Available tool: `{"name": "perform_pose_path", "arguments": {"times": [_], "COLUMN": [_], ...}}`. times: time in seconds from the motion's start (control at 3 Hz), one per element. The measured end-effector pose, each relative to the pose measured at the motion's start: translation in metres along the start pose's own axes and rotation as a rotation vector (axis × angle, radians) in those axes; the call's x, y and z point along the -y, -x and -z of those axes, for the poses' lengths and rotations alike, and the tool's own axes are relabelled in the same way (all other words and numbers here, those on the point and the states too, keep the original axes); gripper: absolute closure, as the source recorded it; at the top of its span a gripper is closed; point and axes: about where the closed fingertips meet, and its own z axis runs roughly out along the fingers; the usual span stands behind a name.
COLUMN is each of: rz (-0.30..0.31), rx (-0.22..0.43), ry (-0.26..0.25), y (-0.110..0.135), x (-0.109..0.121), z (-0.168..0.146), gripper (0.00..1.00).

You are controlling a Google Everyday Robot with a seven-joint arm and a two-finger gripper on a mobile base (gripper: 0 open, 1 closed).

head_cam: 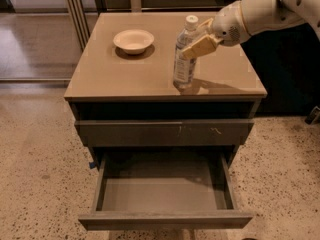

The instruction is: Pick blue plastic bottle from middle drawer and place on counter

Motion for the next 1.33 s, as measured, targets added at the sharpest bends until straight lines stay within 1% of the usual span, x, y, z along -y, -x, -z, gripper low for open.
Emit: {"name": "perform_pose_path", "arguments": {"times": [0.33,0.67,1.0,1.33], "rz": [-0.035,-0.086,-0.141,-0.166], "rx": [-0.015,-0.027,-0.03,-0.027], "ry": [0.018,0.052,0.091,0.109], "y": [0.009,0.009,0.005,0.002], "x": [0.023,0.032,0.035,0.035], "z": [0.001,-0.004,-0.012,-0.017], "gripper": [1.0,1.0,1.0,1.0]}}
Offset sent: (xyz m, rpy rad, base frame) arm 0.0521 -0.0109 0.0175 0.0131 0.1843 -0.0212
